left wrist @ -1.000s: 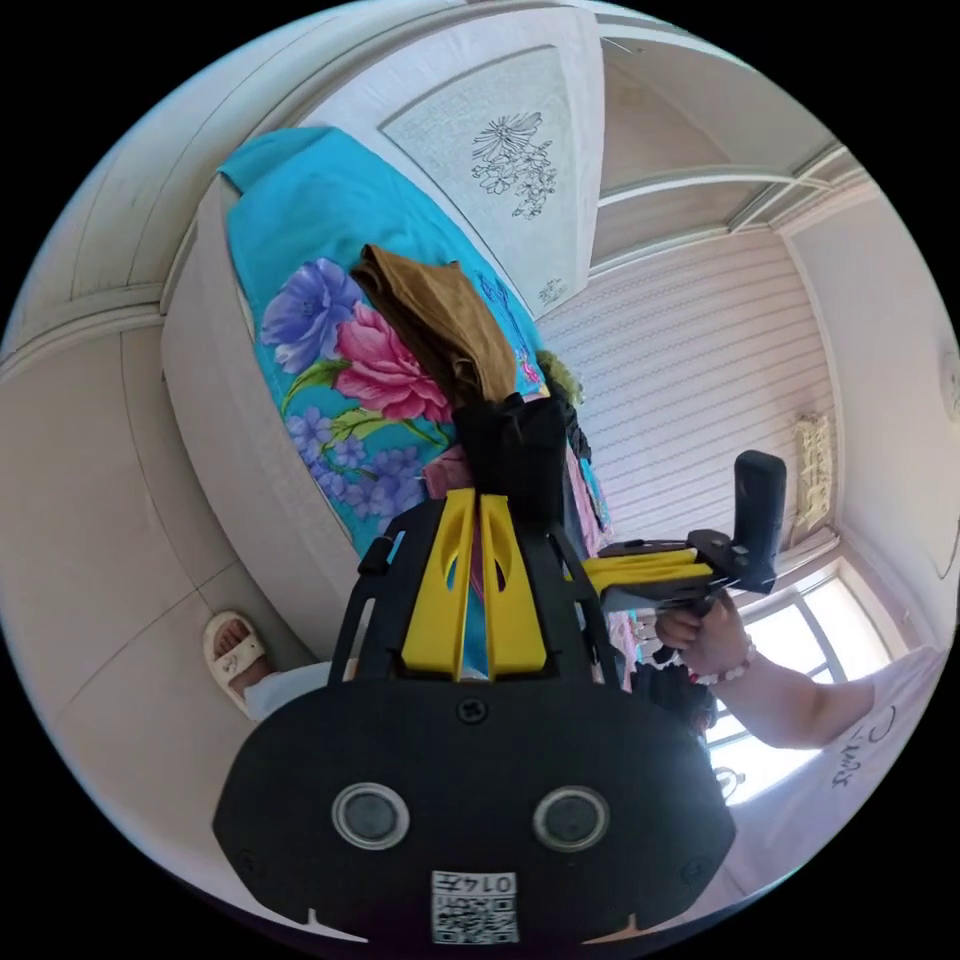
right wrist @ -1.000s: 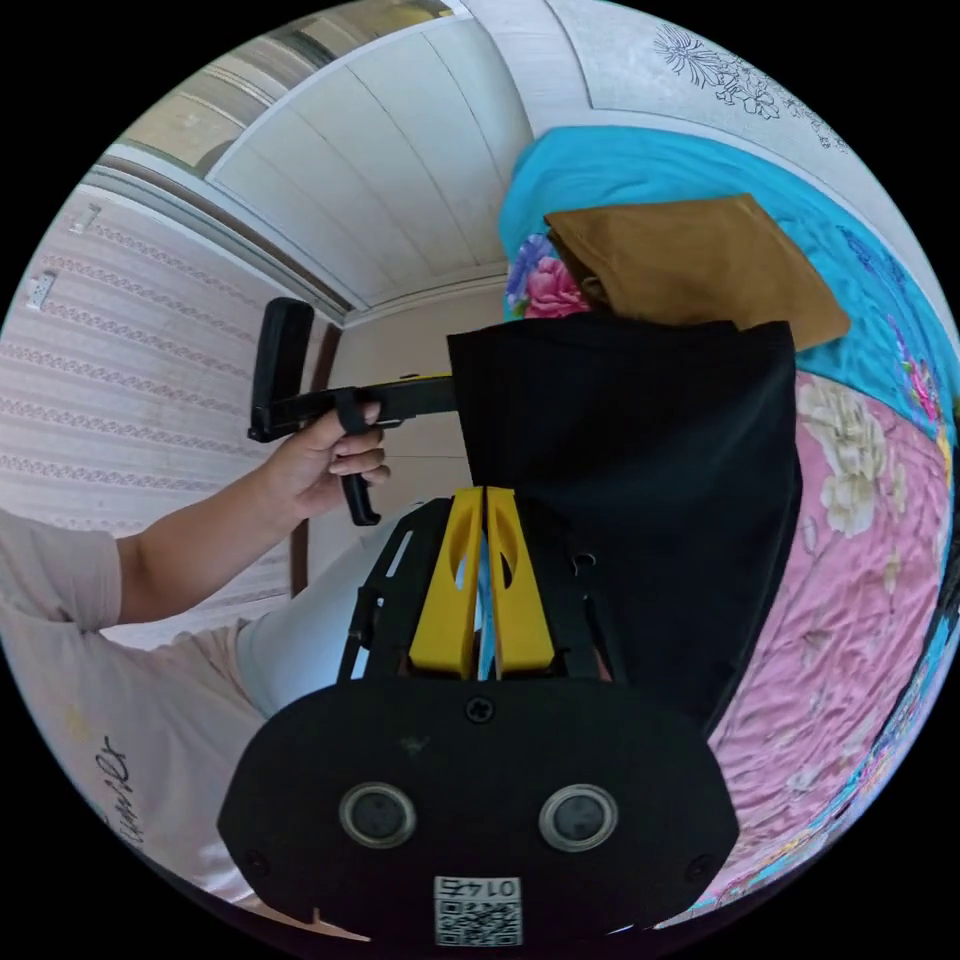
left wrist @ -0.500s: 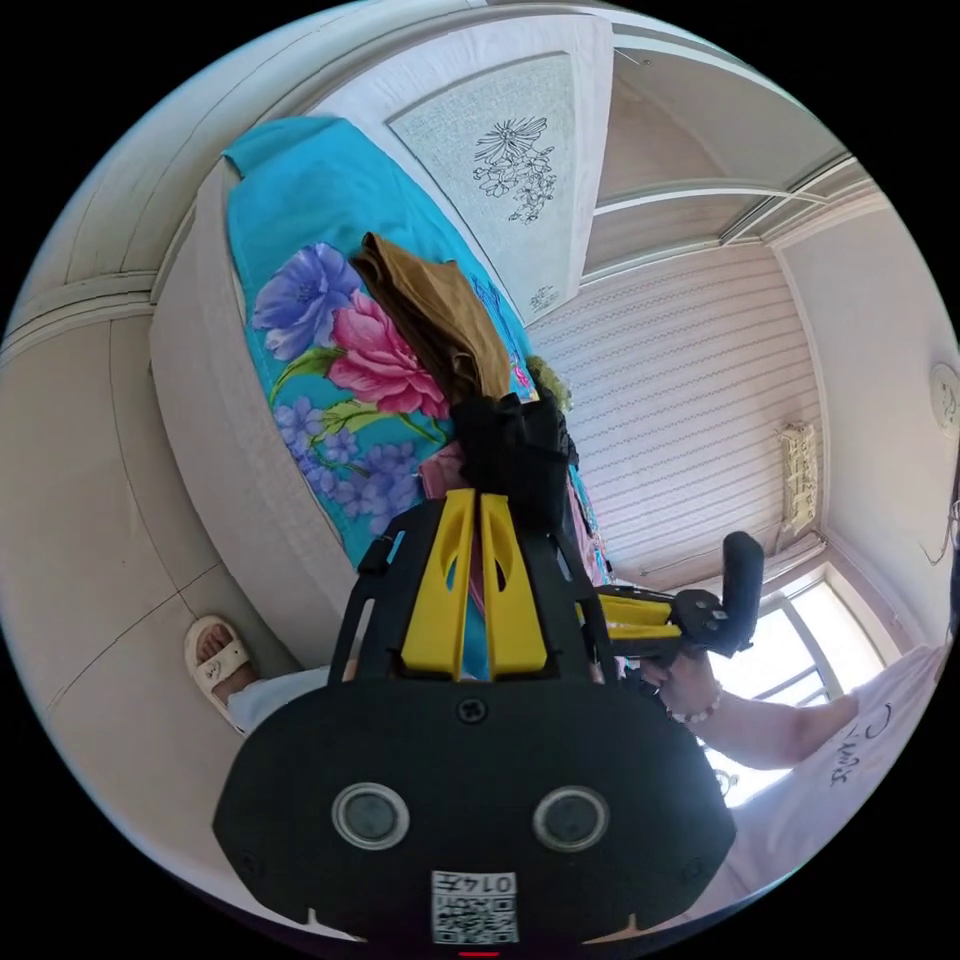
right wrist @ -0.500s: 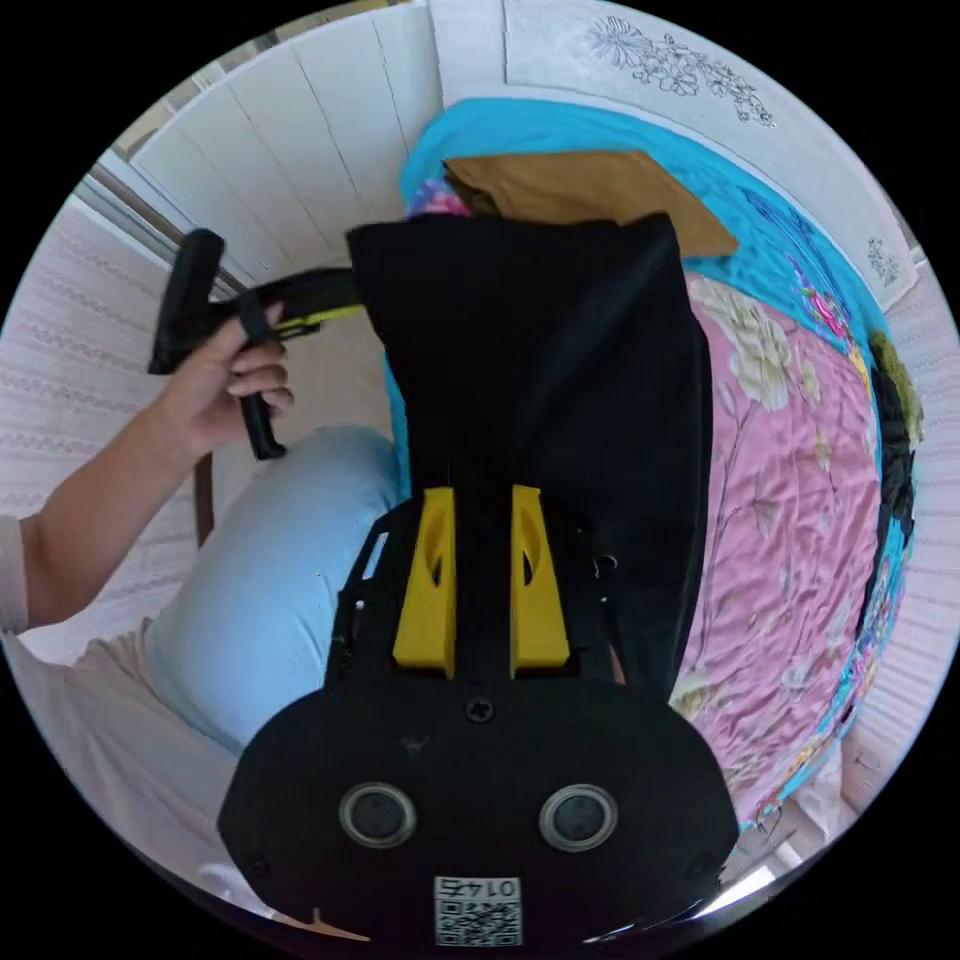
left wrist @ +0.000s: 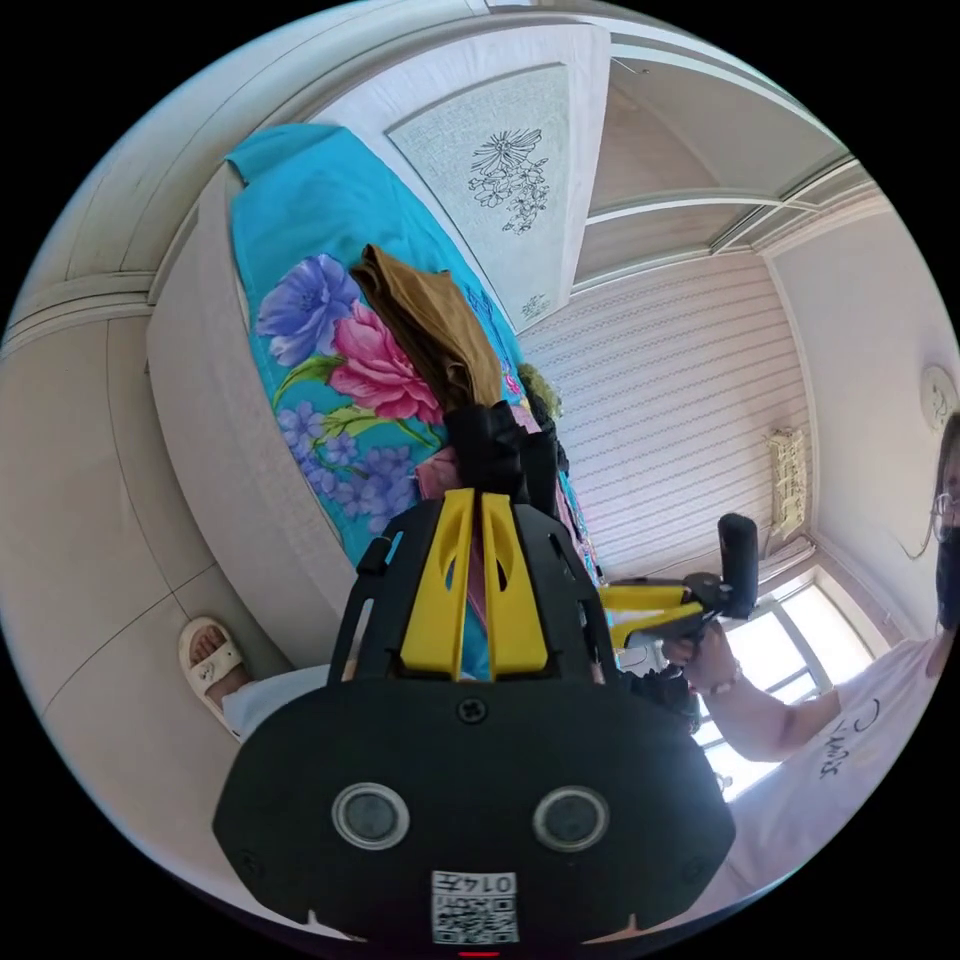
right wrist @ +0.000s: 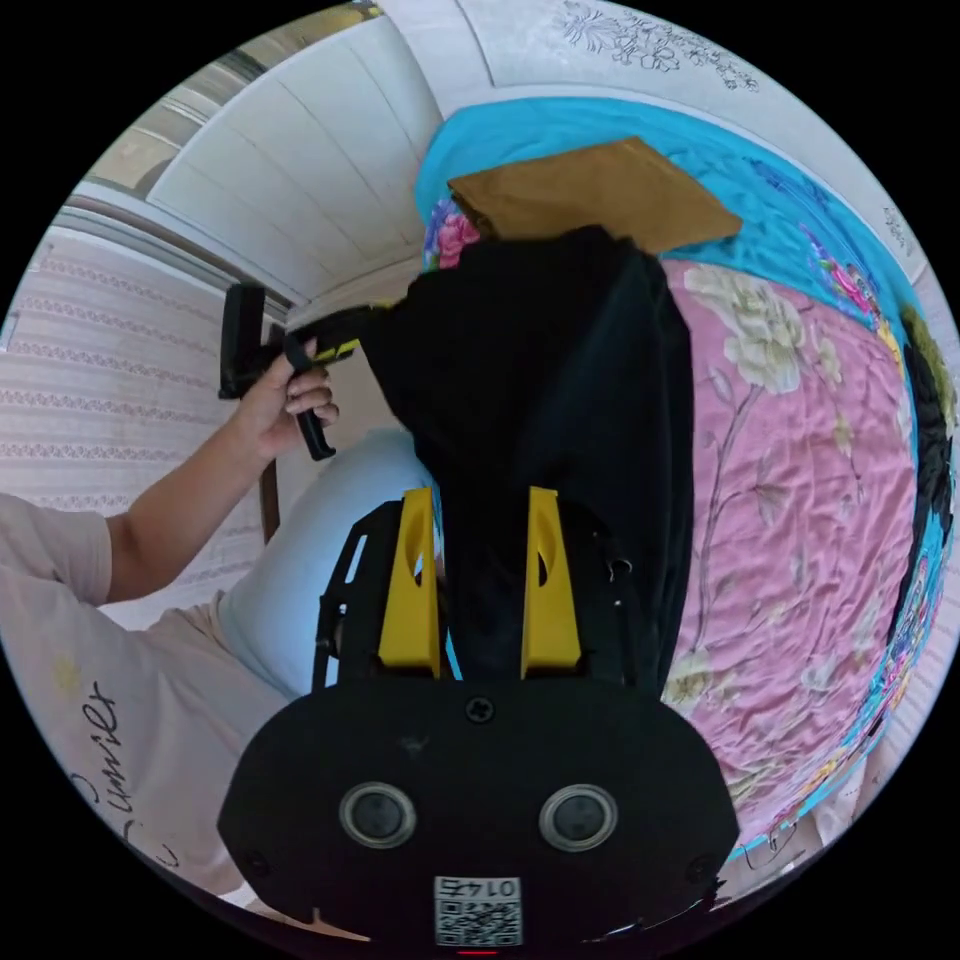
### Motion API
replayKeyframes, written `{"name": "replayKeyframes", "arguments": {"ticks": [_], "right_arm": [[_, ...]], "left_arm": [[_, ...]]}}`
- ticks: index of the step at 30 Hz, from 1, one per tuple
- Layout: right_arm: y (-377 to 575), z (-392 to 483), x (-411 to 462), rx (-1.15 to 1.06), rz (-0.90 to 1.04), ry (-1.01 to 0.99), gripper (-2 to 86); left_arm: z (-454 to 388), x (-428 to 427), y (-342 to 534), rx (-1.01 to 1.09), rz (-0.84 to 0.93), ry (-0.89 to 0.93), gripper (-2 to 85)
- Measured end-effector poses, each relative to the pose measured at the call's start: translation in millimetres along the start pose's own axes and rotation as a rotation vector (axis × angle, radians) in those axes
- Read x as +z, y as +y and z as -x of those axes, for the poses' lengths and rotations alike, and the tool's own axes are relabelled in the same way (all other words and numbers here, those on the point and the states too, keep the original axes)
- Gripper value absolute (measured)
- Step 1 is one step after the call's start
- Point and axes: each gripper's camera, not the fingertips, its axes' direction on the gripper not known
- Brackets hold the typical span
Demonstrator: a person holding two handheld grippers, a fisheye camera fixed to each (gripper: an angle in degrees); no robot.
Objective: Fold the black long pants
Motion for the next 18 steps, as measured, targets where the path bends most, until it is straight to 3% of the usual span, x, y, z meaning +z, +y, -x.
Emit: {"name": "replayKeyframes", "arguments": {"ticks": [6,13,16,18], "right_arm": [[-40,-67,-35,0.081,-0.22,0.091,12.0],[-73,-117,-8,0.076,-0.146,0.047,6.0],[-64,-134,-15,0.103,-0.181,0.014,2.3],[-55,-151,-28,0.13,-0.224,-0.025,1.7]], "left_arm": [[9,-28,16,-0.058,-0.074,-0.046,3.5],[-3,-36,36,-0.043,-0.21,0.129,9.6],[-22,-17,35,0.06,-0.106,0.04,9.9],[-28,0,30,0.075,-0.014,-0.018,5.7]]}}
